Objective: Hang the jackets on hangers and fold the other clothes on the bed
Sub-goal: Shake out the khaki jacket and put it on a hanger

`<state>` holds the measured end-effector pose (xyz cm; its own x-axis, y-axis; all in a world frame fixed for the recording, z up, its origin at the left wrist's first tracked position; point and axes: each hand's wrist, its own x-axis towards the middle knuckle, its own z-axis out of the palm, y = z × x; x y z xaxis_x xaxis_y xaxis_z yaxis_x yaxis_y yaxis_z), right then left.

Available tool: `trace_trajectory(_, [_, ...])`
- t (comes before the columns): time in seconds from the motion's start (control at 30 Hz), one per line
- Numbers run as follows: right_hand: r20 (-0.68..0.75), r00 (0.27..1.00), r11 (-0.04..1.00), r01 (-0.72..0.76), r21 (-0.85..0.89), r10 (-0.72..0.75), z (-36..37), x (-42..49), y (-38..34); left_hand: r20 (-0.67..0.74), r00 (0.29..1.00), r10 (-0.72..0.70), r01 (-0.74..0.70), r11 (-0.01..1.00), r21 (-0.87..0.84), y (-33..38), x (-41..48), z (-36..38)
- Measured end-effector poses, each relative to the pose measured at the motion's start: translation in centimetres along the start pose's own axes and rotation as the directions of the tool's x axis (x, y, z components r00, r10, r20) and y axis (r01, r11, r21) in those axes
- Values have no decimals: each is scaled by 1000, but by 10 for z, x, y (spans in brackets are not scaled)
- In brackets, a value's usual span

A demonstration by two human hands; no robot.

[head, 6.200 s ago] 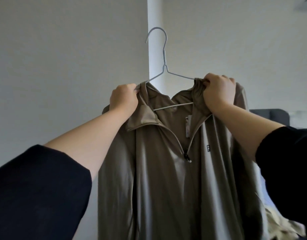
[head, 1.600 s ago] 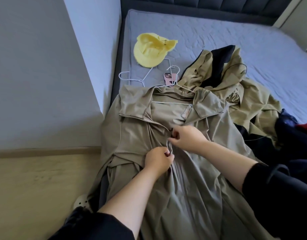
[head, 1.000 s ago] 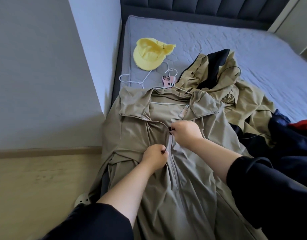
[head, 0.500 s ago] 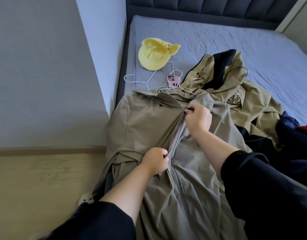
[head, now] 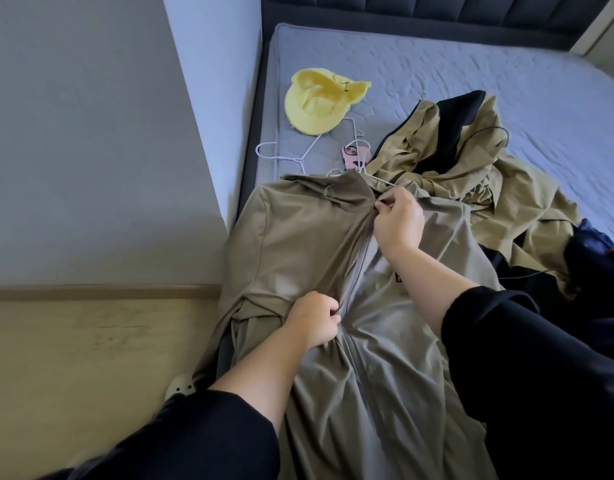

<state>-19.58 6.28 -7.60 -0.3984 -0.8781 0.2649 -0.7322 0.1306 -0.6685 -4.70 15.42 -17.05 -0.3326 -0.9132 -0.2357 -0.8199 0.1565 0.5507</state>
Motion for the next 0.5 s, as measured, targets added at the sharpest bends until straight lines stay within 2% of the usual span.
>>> trace_trajectory(0.07, [90, 990, 994, 113, -1, -112, -3, -6, 1, -38, 999, -3, 0, 998, -63, 5, 2, -2])
trace_trajectory(0.13, [118, 974, 981, 195, 14, -195, -8, -9, 2, -121, 988, -93, 63, 971, -232, 16, 11, -14])
trace_trajectory(0.2, [124, 965, 973, 229, 33, -232, -16, -10, 2, -288, 941, -179, 82, 944, -319, 29, 25, -31])
trace_trajectory(0.3, [129, 960, 968, 239, 80, -248, -28, -11, 2, -438, 883, -169, 45, 959, -280, 49, 40, -54])
trace_trajectory(0.43, [143, 955, 961, 244, 131, -262, -32, -19, -2, -446, 892, -77, 19, 991, -134, 64, 50, -65])
trace_trajectory(0.5, [146, 947, 957, 273, 98, -285, -31, -19, -2, -435, 900, -27, -7, 997, -77, 65, 50, -66])
